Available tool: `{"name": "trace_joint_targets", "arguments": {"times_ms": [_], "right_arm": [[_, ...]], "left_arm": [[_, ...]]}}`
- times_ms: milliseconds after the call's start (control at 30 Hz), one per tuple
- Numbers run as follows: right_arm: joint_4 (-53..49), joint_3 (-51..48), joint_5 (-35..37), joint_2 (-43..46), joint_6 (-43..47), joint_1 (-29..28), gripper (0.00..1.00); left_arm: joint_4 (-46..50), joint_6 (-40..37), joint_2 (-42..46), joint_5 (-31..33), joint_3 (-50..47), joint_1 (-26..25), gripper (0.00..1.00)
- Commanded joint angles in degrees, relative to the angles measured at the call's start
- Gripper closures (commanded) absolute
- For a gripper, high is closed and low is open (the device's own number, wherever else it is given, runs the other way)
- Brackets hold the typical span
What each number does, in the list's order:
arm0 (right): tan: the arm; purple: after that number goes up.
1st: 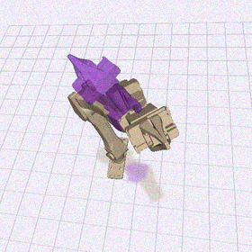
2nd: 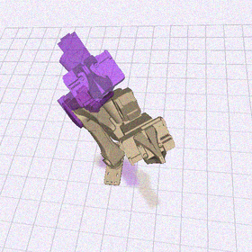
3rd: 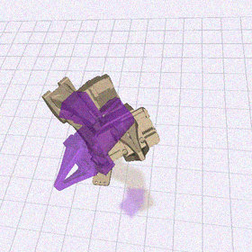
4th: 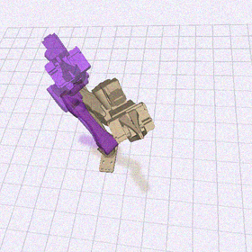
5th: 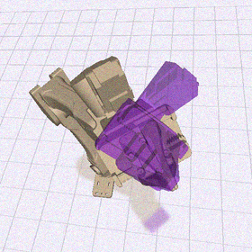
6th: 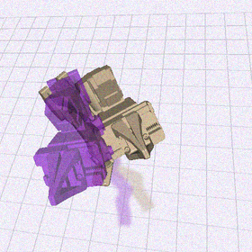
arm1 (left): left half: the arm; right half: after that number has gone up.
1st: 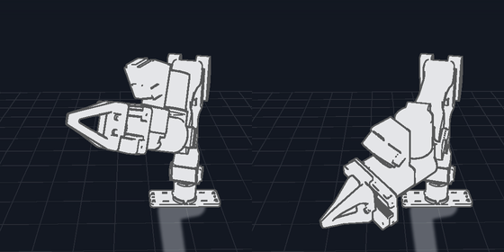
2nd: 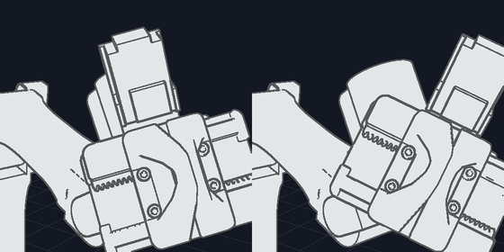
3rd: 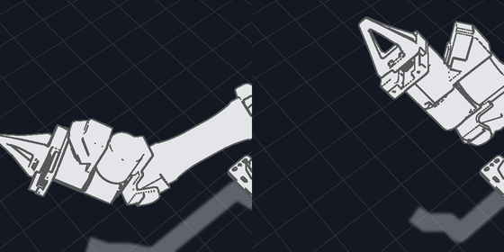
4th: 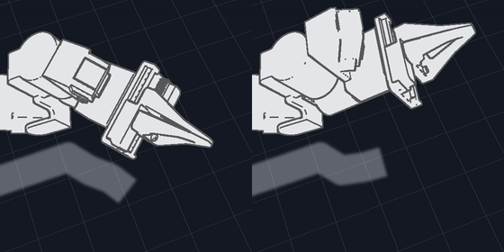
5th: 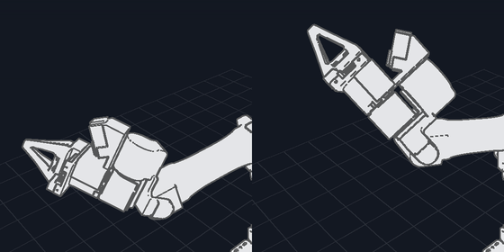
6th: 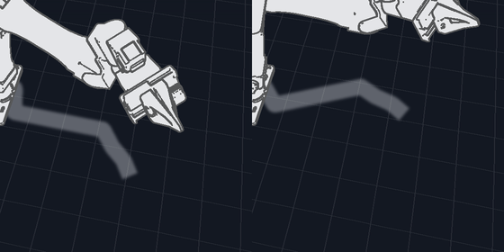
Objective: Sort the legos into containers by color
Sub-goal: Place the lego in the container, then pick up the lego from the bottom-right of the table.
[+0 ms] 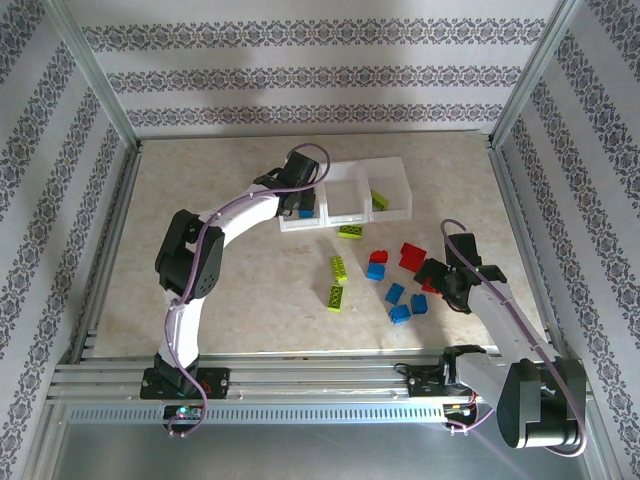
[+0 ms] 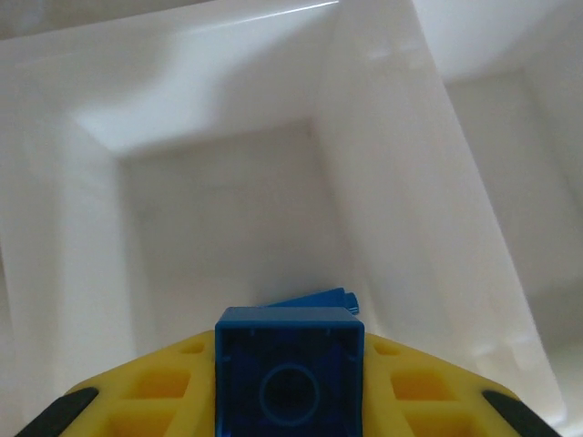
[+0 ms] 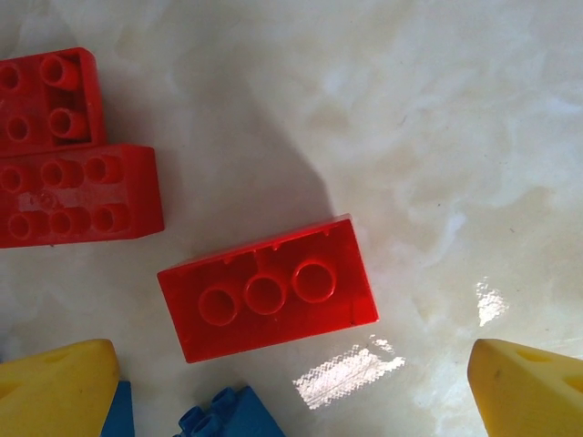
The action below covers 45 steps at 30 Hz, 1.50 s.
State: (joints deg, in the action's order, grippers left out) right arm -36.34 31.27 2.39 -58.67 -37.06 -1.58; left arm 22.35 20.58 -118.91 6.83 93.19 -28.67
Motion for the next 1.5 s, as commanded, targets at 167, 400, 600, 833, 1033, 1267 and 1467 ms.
{"name": "trace_joint_targets", "arguments": {"times_ms": [167, 400, 600, 833, 1033, 1267, 1467], "right_arm": [[0.6, 0.9, -1.7, -0.3, 1.9, 0.8, 0.02], [0.7, 1.0, -2.8, -1.6, 2.1, 0.8, 0.02], [0.6, 1.1, -3.0, -1.8, 2.3, 0.8, 0.02], [0.7, 1.3, -3.6, -2.7, 2.6, 0.8, 0.02], [0.4, 1.9, -3.1, -3.9, 3.6, 0.7, 0.02], [-0.4, 3.6, -1.6, -6.7, 5.1, 0.7, 0.04], [-0.1, 5.9, -1.6, -11.9, 7.0, 0.7, 0.04]], "left_arm": [[3.1, -1.2, 0.1, 2.5, 1.3, 1.1, 0.61], [3.0, -1.1, 0.7, 2.7, 1.2, 1.3, 0.52], [2.8, -0.8, 2.9, 1.9, 0.2, 1.3, 0.51], [0.3, 0.2, 9.8, 0.0, -5.0, 1.3, 0.45], [-5.5, 2.1, 19.4, -0.8, -14.3, 1.4, 0.32], [-10.4, 4.6, 30.5, 0.9, -25.3, 2.0, 0.00], [-13.2, 5.6, 37.9, 2.5, -32.2, 3.0, 0.00]]}}
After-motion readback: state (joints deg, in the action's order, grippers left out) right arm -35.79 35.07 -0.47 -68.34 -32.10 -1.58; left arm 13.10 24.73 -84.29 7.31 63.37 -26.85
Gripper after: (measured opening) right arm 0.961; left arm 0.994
